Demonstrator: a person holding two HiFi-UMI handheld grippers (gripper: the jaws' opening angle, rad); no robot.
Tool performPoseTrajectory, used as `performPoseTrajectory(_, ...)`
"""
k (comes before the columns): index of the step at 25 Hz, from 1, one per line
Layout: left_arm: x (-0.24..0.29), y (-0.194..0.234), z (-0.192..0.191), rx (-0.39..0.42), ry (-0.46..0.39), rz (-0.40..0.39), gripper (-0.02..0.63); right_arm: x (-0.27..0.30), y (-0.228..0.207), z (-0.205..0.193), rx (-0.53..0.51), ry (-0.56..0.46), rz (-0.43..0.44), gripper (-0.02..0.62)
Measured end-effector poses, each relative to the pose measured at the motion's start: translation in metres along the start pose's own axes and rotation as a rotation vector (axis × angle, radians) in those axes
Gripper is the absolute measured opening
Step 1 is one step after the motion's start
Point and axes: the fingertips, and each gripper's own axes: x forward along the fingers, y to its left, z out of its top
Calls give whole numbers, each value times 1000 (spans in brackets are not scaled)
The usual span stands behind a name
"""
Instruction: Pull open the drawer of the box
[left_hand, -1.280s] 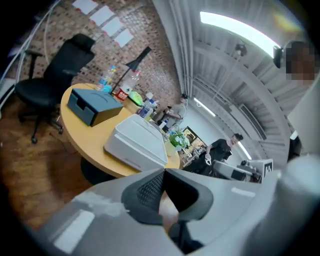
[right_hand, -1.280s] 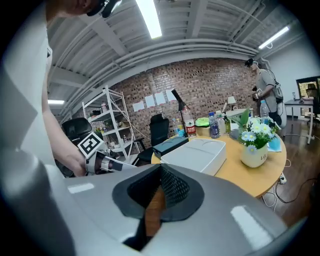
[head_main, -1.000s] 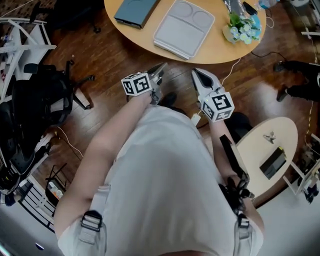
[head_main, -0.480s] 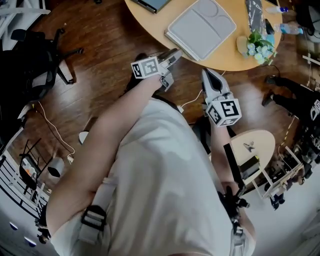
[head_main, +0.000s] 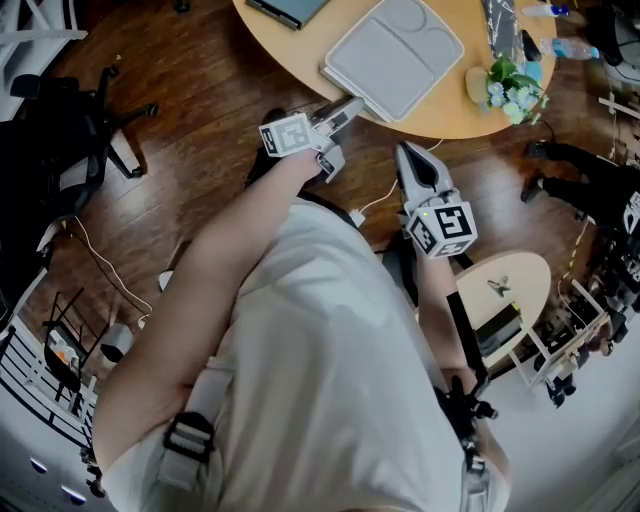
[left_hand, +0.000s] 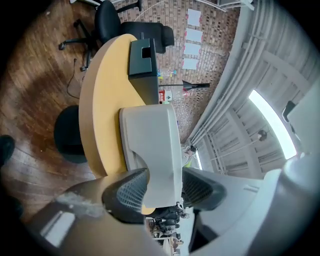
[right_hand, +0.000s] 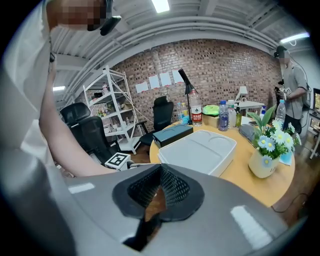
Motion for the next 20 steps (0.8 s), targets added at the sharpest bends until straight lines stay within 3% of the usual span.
performPoseTrajectory(5, 5, 6, 3, -1, 13, -6, 236, -3, 1, -2, 17, 0, -16, 6)
performPoseTrajectory(7, 7, -1, 4, -36, 10, -56, 228, -5, 1, -3, 19, 4, -24, 6)
performPoseTrajectory(9, 9, -10, 3, -86, 0, -110, 169, -6, 0, -5, 22, 7, -31, 6)
performPoseTrajectory(12, 7, -2, 3, -59, 3, -79, 164, -7, 1, -6, 27, 6, -40, 6)
performPoseTrajectory(15, 12, -27, 1, -175, -15, -185, 164, -6, 3, -7, 27, 1, -42, 6)
performPoseTrajectory(18, -1, -1, -2, -63, 22, -62, 163, -7, 6, -9, 30, -4, -42, 6)
performPoseTrajectory(20, -9, 3, -6, -47, 33, -36, 163, -9, 9, -10, 37, -11, -42, 6)
